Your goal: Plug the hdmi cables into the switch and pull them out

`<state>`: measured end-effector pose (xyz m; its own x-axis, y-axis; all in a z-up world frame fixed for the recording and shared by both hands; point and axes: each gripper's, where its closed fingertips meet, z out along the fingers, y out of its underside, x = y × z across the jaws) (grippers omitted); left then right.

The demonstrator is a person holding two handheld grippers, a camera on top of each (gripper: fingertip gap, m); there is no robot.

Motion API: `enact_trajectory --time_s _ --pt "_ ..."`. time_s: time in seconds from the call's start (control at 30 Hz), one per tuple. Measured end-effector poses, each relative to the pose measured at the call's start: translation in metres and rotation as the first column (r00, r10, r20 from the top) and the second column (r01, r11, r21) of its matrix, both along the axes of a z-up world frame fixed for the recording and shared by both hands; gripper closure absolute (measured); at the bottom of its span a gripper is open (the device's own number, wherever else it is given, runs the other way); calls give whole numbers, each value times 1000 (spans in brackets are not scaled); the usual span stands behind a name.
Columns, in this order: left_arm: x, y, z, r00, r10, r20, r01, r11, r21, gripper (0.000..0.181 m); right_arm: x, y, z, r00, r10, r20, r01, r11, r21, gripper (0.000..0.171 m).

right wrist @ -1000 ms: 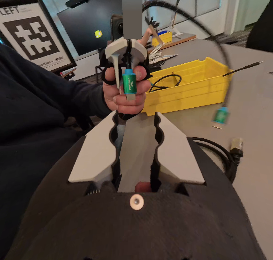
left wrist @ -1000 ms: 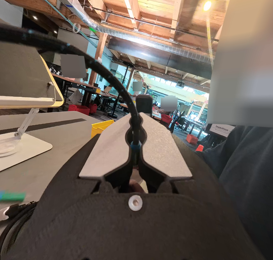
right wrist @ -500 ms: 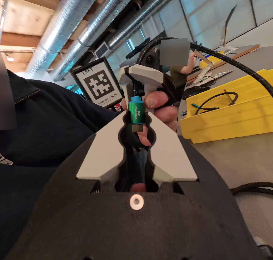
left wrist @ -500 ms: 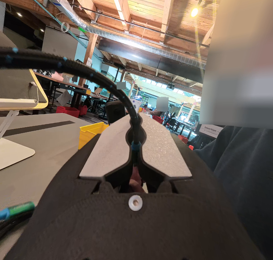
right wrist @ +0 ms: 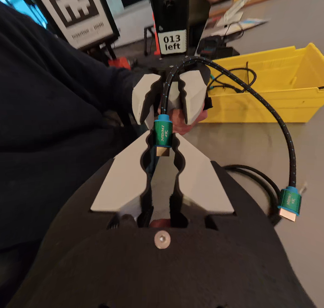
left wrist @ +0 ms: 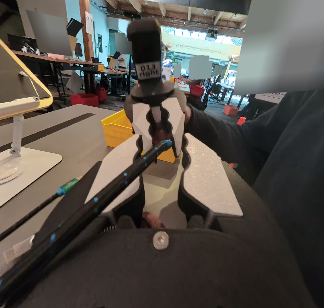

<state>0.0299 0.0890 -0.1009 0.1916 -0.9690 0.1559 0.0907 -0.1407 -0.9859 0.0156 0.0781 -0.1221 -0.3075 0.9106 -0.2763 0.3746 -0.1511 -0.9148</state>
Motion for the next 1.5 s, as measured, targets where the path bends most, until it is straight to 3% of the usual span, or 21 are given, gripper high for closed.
enact_trajectory --time_s 0.13,0.3,0.4,0.57,0.67,0.9,1.2,1.5 --pt "10 -2 -1 1000 -12 -26 13 1000 21 136 3 -1 -1 993 36 115 -48 994 97 153" --pt "10 1 5 1000 14 5 -15 999 29 148 2 1 -1 983 29 182 -58 986 154 152" --pt "8 0 6 1000 9 7 -9 999 36 171 4 2 -1 978 23 207 -62 981 184 152" --pt "6 2 8 1000 10 12 -11 1000 9 170 3 6 1 974 -32 224 -36 956 292 152" --pt "6 2 7 1000 17 -14 -17 1000 2 158 5 10 2 971 -73 226 -15 931 364 152" --pt "7 4 8 998 21 -54 -23 999 -35 164 8 14 3 956 -146 254 -8 854 521 153" --pt "7 3 5 996 5 -87 -11 998 -67 158 8 19 0 942 -217 256 5 771 636 153" --pt "8 6 1 994 36 -106 -43 997 -62 162 8 22 0 933 -251 257 17 746 666 152"
